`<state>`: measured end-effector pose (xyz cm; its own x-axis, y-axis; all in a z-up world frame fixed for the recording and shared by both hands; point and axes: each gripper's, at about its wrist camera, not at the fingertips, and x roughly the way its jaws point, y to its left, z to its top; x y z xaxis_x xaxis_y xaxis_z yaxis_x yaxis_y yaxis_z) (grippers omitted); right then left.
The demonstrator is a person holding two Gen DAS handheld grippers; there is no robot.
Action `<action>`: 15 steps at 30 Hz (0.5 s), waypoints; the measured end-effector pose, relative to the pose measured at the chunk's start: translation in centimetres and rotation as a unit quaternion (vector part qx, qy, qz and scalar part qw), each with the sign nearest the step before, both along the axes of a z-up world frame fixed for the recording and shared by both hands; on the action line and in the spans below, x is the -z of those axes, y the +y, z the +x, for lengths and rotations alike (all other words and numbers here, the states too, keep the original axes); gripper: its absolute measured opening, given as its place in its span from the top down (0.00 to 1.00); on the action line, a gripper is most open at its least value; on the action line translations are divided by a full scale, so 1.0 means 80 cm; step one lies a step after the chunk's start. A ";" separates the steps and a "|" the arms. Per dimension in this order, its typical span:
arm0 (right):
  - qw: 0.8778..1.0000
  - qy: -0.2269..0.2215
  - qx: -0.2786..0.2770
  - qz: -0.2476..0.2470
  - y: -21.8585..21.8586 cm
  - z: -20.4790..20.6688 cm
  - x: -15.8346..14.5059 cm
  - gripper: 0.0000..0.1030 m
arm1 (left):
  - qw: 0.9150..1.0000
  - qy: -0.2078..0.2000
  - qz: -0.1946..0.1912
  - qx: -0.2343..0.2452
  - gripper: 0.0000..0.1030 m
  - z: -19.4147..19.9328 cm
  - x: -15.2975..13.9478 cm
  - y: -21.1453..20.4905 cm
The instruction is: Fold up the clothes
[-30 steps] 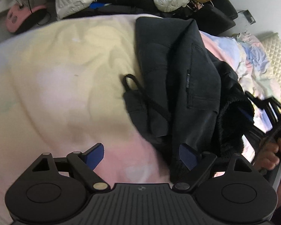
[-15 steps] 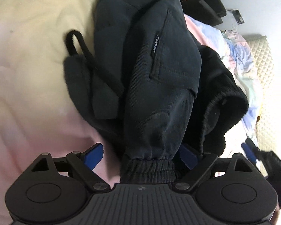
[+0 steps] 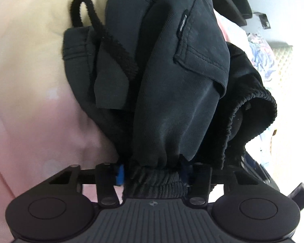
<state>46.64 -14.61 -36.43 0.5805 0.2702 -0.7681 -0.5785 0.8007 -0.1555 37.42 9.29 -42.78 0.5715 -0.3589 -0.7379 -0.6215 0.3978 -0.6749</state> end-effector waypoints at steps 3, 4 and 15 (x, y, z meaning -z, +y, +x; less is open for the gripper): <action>0.999 -0.006 0.032 -0.003 0.012 0.016 -0.001 0.79 | 1.000 -0.006 0.016 -0.014 0.79 -0.009 -0.018 -0.001; 0.999 0.003 0.052 0.007 0.008 0.022 -0.003 0.85 | 0.999 -0.008 0.030 -0.015 0.80 -0.011 -0.028 -0.002; 0.962 0.014 0.246 0.115 -0.083 -0.032 -0.080 0.91 | 0.994 -0.110 0.011 -0.018 0.83 -0.063 -0.149 -0.003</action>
